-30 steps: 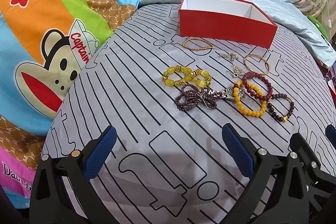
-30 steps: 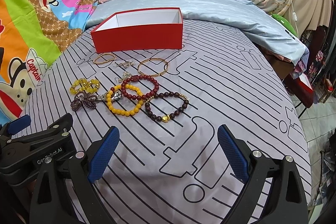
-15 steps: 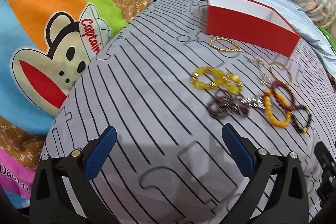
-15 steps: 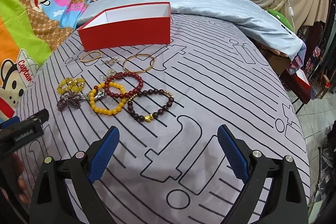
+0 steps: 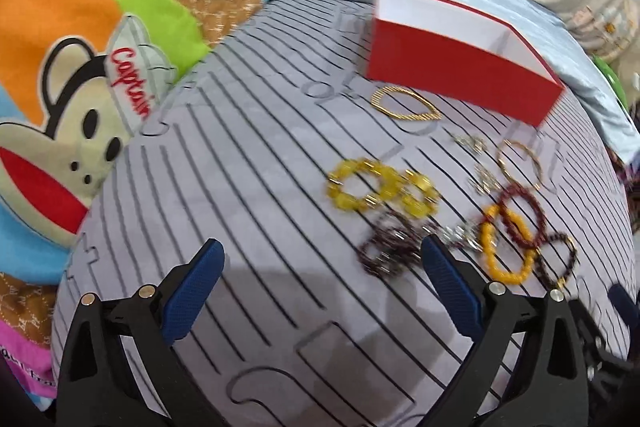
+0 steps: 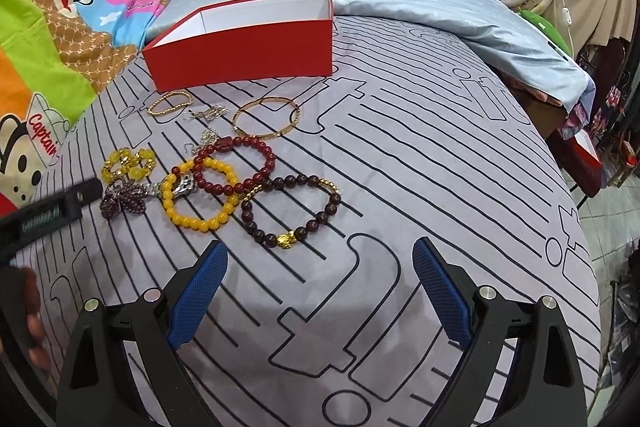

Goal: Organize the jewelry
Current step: 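Lower the left tool and grasp the dark beaded bow bracelet while the right tool grasps the dark bead bracelet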

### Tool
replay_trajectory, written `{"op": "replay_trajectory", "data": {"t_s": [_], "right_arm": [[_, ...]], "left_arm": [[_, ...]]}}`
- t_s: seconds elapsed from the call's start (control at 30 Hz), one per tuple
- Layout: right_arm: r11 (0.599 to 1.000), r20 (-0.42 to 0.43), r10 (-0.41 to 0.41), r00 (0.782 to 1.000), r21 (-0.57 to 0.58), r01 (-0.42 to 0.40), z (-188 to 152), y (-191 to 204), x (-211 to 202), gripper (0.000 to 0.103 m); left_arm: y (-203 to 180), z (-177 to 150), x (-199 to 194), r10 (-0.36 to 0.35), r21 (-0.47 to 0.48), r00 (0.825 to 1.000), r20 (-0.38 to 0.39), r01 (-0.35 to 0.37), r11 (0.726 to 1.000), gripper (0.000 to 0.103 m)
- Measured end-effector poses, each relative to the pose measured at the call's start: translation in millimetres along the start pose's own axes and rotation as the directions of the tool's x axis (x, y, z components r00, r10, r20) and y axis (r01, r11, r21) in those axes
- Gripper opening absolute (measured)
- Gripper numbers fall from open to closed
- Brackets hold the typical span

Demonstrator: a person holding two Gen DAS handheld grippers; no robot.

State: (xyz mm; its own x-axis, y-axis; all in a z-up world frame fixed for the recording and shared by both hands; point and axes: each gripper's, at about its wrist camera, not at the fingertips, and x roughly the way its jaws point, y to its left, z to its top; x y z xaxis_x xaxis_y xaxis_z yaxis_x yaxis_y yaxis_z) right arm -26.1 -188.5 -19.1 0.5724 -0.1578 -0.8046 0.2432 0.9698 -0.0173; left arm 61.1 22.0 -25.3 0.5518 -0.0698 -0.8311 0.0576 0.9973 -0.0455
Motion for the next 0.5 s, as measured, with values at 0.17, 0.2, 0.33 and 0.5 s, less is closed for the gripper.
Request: {"op": "replay_trajectory", "data": {"t_s": [0.17, 0.2, 0.33, 0.5], "right_arm": [[1.000, -0.010, -0.001, 1.000, 0.015, 0.001, 1, -6, 5, 0.089], [1.000, -0.011, -0.001, 1.000, 0.016, 0.001, 1, -7, 6, 0.089], [1.000, -0.015, 0.002, 1.000, 0.018, -0.002, 1, -7, 6, 0.089], [1.000, -0.015, 0.007, 1.000, 0.018, -0.006, 0, -7, 5, 0.089]], "left_arm": [[-22, -4, 3, -0.058, 0.029, 0.998, -0.002, 0.058, 0.998, 0.091], [-25, -4, 5, -0.059, 0.033, 0.998, -0.002, 0.059, 0.998, 0.091], [-27, -1, 20, -0.066, 0.027, 0.998, -0.023, 0.067, 0.997, 0.069], [-25, -3, 16, -0.085, 0.042, 0.996, -0.023, 0.086, 0.995, 0.033]]}}
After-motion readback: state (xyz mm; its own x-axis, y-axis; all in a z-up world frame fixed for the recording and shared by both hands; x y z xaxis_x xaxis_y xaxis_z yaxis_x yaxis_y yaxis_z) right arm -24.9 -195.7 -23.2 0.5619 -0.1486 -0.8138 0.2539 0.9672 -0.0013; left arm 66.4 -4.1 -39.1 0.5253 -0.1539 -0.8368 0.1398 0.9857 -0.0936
